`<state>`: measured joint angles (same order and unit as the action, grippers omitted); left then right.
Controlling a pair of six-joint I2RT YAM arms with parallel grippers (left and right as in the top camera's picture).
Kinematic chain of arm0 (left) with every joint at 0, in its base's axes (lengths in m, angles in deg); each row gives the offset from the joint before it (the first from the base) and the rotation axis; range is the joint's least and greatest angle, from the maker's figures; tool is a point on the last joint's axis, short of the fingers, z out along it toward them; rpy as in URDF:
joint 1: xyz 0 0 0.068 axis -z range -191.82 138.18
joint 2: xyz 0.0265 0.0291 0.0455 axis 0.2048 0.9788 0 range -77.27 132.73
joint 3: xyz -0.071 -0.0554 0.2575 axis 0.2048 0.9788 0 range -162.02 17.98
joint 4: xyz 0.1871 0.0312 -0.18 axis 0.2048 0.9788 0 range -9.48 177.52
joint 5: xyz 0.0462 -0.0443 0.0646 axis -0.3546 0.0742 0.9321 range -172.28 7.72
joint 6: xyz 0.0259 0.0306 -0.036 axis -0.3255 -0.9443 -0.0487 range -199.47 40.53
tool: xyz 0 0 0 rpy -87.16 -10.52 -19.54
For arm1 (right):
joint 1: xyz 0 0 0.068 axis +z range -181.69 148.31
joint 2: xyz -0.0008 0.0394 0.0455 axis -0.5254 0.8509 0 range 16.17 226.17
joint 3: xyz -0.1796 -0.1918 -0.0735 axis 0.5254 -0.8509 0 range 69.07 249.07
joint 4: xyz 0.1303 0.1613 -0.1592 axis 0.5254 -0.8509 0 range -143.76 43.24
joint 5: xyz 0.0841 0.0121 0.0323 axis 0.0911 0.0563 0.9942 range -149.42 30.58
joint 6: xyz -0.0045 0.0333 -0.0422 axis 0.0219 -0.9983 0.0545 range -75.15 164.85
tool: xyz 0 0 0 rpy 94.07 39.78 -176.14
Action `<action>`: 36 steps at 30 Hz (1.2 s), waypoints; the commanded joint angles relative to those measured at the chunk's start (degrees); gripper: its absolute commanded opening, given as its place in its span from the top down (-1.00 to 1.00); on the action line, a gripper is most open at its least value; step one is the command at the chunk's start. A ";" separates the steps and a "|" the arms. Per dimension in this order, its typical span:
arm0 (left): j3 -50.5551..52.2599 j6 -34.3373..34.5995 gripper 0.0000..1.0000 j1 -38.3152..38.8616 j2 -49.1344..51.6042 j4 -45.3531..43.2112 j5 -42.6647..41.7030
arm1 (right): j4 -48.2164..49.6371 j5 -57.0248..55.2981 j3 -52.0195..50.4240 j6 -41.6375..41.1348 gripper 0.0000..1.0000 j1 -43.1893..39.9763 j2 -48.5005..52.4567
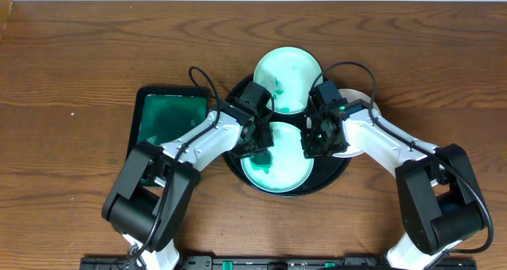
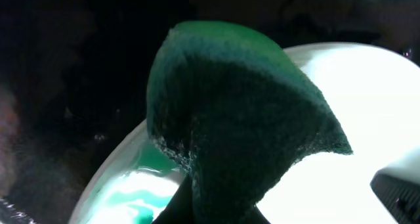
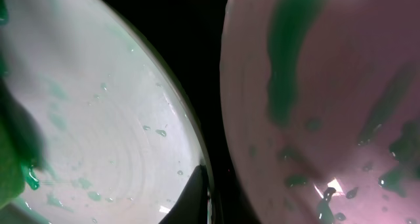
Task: Clean dirty plates on tray and stack at the side
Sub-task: 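Scrub the lower pale green plate with the sponge in the left gripper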
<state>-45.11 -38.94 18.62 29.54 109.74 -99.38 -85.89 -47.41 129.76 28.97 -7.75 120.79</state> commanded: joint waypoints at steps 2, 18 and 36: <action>0.50 3.06 0.86 1.22 5.44 -2.91 -6.58 | 0.52 -2.99 -0.63 0.46 0.97 -0.28 1.14; 0.26 1.22 0.85 3.08 7.19 1.77 -9.33 | 0.42 -2.99 -0.63 0.46 0.97 -0.28 1.14; -1.27 6.73 0.86 0.85 5.31 -1.33 8.57 | 0.46 -3.02 -0.63 0.46 0.97 -0.28 1.14</action>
<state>-48.08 -33.32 19.10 31.59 112.77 -99.86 -85.85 -47.41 129.76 28.97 -7.75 120.79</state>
